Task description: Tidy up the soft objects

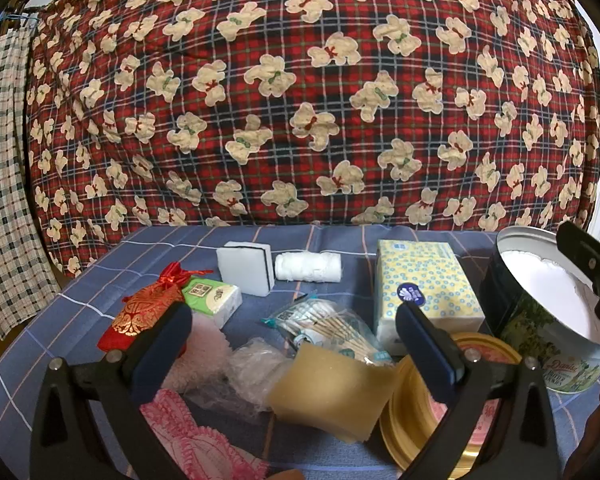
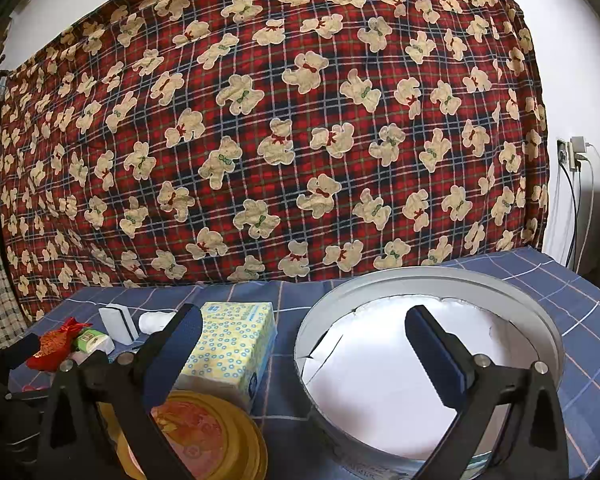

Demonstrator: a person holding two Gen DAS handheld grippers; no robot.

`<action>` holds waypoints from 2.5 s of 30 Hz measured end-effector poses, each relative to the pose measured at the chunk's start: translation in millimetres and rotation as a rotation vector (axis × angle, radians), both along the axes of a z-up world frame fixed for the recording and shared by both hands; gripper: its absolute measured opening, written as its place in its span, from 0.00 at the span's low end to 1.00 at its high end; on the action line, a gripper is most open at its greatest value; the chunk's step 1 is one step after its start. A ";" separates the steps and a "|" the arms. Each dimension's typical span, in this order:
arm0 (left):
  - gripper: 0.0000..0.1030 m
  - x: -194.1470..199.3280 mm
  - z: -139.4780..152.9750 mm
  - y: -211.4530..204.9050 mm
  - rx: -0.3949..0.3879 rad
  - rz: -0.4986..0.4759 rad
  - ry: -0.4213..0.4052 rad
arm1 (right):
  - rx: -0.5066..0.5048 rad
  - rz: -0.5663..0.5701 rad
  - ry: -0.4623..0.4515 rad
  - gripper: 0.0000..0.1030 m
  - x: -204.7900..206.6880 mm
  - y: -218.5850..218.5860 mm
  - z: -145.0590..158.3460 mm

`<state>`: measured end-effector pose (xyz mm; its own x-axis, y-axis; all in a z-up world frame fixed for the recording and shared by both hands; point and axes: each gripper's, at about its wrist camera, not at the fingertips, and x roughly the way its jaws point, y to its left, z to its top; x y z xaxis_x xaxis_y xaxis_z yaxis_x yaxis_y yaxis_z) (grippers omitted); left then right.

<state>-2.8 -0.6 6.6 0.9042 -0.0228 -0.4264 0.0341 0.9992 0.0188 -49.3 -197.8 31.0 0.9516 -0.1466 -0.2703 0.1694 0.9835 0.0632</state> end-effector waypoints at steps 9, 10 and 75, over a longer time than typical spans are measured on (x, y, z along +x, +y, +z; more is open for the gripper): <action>1.00 -0.2 0.5 0.4 -0.004 0.004 -0.004 | -0.001 -0.001 0.001 1.00 0.8 1.6 0.4; 1.00 -0.3 1.7 0.5 -0.009 0.007 -0.006 | -0.004 0.000 0.000 1.00 0.1 1.8 0.5; 0.63 -18.6 -45.4 66.3 -0.060 0.106 0.365 | -0.108 0.507 0.025 0.43 10.8 85.9 11.4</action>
